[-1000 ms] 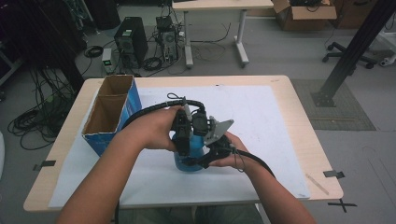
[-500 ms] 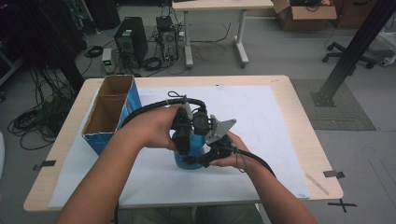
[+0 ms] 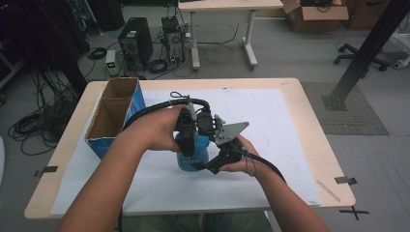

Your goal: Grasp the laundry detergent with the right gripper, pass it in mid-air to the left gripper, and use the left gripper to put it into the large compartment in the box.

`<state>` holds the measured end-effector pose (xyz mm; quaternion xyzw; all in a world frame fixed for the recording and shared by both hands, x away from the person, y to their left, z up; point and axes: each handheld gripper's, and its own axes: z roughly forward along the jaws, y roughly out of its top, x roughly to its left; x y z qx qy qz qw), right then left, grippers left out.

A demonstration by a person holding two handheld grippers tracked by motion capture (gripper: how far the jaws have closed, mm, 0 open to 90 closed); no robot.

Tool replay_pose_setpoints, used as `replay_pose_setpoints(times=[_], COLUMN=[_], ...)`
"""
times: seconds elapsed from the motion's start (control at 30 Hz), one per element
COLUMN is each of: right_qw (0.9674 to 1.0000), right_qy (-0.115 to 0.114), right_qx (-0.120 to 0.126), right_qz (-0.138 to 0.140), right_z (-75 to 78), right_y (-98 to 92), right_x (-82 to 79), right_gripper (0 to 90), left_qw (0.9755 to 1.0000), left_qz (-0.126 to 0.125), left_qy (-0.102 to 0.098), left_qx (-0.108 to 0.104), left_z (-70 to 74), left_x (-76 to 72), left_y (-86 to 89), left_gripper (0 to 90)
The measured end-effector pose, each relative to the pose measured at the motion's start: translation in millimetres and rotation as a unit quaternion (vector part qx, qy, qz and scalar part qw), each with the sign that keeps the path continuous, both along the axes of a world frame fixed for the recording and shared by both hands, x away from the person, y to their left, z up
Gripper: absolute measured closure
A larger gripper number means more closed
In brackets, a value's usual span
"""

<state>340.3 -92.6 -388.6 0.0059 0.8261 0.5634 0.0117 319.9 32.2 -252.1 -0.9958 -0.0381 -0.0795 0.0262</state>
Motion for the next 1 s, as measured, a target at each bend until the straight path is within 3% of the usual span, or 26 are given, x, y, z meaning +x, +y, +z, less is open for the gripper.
replay_pose_setpoints(times=[0.27, 0.53, 0.73, 1.0], right_qw=[1.0, 0.9998, 0.9994, 0.9984], right_qy=[-0.004, -0.003, -0.004, -0.016], right_qx=[-0.004, -0.015, -0.024, -0.038], right_qz=[-0.007, -0.015, -0.025, -0.038], right_z=[-0.8, -1.7, 0.7, 12.9], right_y=[-0.3, -2.6, -11.9, -34.6], right_x=[1.1, 1.8, 3.5, 5.6], right_gripper=[14.8, 8.9, 0.8, 0.4], left_qw=[0.9999, 0.9992, 0.996, 0.9906], left_qz=[0.009, 0.04, 0.088, 0.135], left_qy=[0.005, 0.004, 0.012, 0.02], left_qx=[0.0, 0.001, -0.006, -0.01], left_z=[0.8, 2.0, 5.9, 15.6], left_x=[2.2, 6.9, 14.0, 20.9], left_y=[0.1, 0.9, 3.0, 4.6], left_gripper=[38.7, 38.6, 38.5, 38.5])
